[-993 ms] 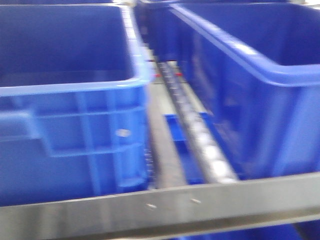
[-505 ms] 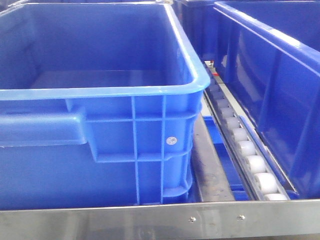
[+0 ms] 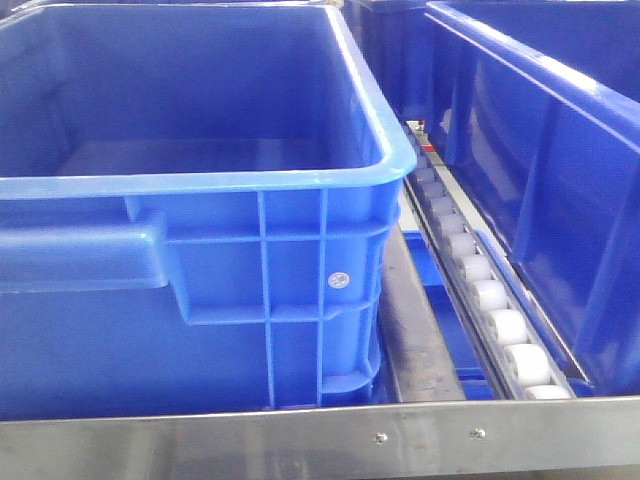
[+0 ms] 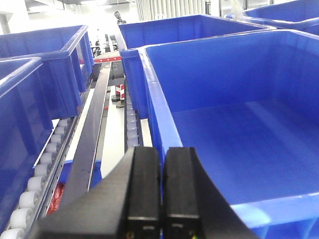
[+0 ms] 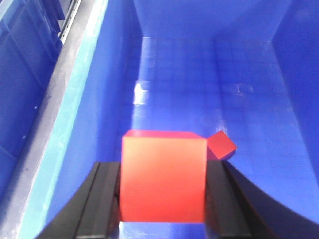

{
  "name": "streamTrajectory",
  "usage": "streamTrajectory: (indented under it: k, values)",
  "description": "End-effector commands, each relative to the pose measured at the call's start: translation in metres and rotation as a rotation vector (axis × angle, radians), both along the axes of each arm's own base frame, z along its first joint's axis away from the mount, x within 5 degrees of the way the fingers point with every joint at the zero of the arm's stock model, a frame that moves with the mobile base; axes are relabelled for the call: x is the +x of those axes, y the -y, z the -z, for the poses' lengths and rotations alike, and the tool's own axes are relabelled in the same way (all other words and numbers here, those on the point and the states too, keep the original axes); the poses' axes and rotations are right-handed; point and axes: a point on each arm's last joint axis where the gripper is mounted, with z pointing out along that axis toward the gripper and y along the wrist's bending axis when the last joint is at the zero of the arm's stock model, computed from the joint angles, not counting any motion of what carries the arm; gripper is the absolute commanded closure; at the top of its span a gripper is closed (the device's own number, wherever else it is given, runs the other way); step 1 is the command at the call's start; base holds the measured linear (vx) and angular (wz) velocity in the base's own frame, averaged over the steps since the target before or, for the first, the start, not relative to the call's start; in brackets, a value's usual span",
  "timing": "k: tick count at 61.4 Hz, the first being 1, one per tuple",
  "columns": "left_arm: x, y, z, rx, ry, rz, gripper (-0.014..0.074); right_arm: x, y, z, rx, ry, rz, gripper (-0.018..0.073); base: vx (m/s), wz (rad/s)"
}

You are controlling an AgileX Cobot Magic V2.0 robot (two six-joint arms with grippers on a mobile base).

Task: Pick red cube and place on left shelf
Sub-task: 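Lower the red cube into the blue crate and open the right gripper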

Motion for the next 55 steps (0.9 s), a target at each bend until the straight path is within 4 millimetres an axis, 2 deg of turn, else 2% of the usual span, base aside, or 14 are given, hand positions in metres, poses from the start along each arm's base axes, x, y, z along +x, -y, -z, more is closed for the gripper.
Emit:
streamTrajectory:
  k: [1, 33, 43, 55]
  values:
    - [0.001, 0.0, 0.0, -0.007, 0.053, 0.0, 0.0491, 0.002, -0.001, -0.017, 0.005, 0.112, -0.011, 0.0503, 0.0, 0.0]
    - [0.001, 0.0, 0.0, -0.007, 0.053, 0.0, 0.0491, 0.002, -0.001, -0.017, 0.005, 0.114, -0.011, 0.0503, 0.0, 0.0]
    - [0.001, 0.0, 0.0, -0.007, 0.053, 0.0, 0.0491, 0.004, -0.002, -0.024, 0.013, 0.183, -0.021, 0.0503, 0.0, 0.0]
    - [0.001, 0.0, 0.0, -0.007, 0.053, 0.0, 0.0491, 0.028, -0.006, -0.042, 0.017, 0.21, -0.027, 0.05, 0.0, 0.0]
